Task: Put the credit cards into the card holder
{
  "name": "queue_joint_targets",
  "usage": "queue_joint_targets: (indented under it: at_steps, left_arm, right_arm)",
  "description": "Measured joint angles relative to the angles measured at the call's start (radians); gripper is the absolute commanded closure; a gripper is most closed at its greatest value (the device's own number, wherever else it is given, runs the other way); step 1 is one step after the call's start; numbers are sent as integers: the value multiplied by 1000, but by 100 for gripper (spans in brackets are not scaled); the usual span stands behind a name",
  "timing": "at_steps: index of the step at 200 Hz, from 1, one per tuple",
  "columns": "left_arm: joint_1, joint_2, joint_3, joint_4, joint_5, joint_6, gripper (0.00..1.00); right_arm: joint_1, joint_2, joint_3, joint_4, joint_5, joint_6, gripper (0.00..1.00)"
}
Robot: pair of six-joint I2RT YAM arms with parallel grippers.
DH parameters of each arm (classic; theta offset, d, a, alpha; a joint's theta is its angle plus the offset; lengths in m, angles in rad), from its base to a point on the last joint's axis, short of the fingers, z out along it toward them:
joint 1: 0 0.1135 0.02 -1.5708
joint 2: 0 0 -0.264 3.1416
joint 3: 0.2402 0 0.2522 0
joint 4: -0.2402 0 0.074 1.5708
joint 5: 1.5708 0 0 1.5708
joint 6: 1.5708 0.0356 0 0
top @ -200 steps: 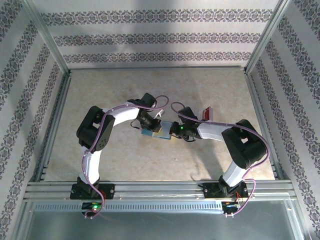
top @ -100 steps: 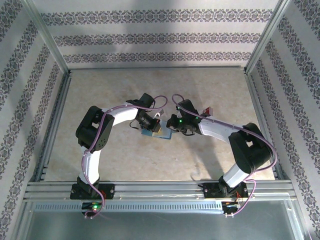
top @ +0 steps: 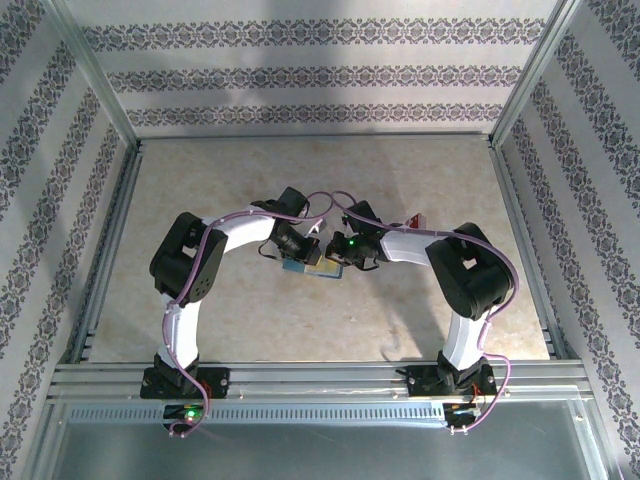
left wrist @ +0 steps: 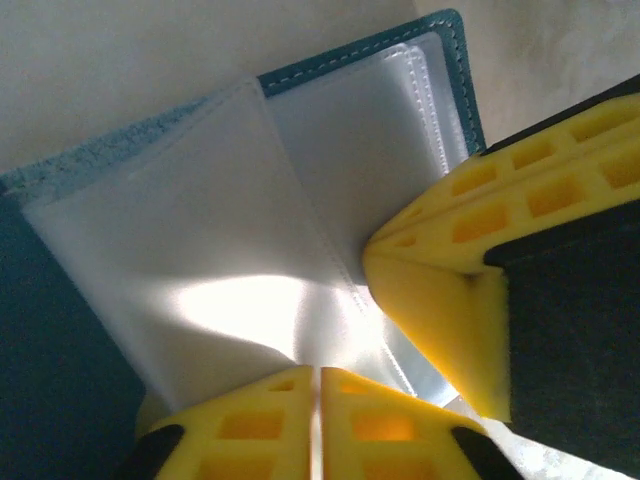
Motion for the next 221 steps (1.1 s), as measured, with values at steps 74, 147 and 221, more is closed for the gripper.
queue_joint_targets:
  at_steps: [74,147,221]
  left_arm:
    - [79,-127,-61,-5,-66,-1,79]
    - [92,-60,-66,12,-78,-5,79]
    - [106,-61,-74,23,-58,-21,80]
  right_arm:
    - [-12,0,-18,34,-18,0,100]
    - [2,1,7,29,-37,11,100]
    - [56,53,94,86,-108,57,100]
